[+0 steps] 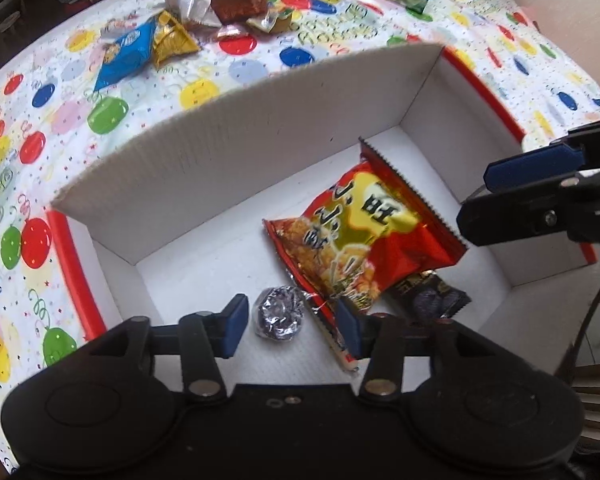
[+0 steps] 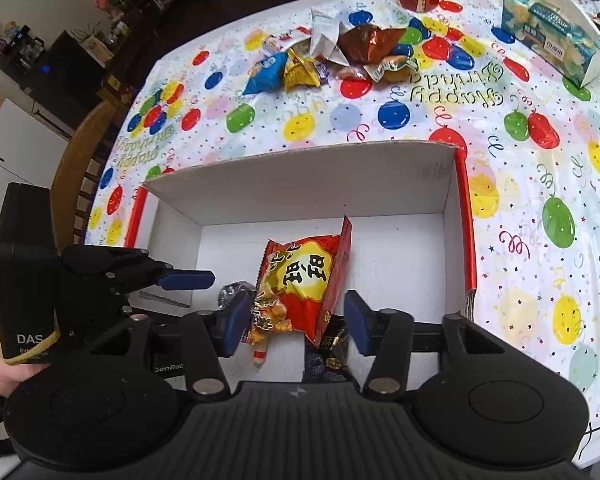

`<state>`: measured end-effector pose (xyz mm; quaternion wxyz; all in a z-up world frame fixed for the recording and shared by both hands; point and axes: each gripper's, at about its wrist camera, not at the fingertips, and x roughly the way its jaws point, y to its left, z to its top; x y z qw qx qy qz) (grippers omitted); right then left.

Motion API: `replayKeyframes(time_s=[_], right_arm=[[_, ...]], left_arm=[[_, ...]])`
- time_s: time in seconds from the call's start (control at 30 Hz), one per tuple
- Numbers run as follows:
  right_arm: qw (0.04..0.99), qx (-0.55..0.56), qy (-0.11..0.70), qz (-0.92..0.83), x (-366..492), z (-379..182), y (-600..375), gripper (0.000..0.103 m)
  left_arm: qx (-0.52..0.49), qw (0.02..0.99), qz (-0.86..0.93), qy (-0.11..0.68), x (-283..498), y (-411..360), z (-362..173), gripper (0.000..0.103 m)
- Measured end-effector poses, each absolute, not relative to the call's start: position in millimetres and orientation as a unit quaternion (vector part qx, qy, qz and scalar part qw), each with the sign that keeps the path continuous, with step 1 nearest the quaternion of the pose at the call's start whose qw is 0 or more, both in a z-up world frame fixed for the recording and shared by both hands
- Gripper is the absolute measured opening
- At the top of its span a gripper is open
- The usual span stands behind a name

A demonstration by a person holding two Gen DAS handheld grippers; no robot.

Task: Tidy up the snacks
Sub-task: 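Carry the foil candy and chip bag into the white box and release both, then grasp the blue cookie packet with the left gripper while the right grasps the brown packet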

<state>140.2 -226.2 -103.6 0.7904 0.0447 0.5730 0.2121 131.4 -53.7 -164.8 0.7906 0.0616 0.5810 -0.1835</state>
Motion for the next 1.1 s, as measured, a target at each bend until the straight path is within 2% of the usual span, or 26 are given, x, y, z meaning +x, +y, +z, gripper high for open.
replayKeyframes(time_s=[0.3, 0.37, 0.43, 0.57, 0.87, 0.97, 1.1], right_arm=[[0.804, 0.044, 0.551, 0.219, 128, -79, -230, 0.057], [0.808, 0.043, 0.544, 0.22, 126, -72, -230, 0.063], [0.814, 0.043, 0.537, 0.219, 125, -65, -230, 0.064], [0.82, 0.046, 0.526, 0.221, 126, -51, -231, 0.065], [0.832, 0.051, 0.507, 0.219, 144, -31, -234, 0.08], [0.833, 0.05, 0.504, 0.225, 157, -28, -235, 0.081], [0.828, 0.043, 0.508, 0.234, 179, -28, -235, 0.082]], left_arm=[[0.063, 0.819, -0.202, 0.534, 115, -52, -127, 0.062], [0.062, 0.825, -0.204, 0.524, 112, -51, -118, 0.063], [0.06, 0.831, -0.204, 0.513, 111, -49, -108, 0.065], [0.056, 0.849, -0.199, 0.486, 112, -44, -90, 0.08], [0.058, 0.874, -0.176, 0.449, 126, -36, -61, 0.094], [0.057, 0.88, -0.165, 0.442, 137, -32, -58, 0.101], [0.047, 0.886, -0.145, 0.437, 156, -28, -57, 0.102]])
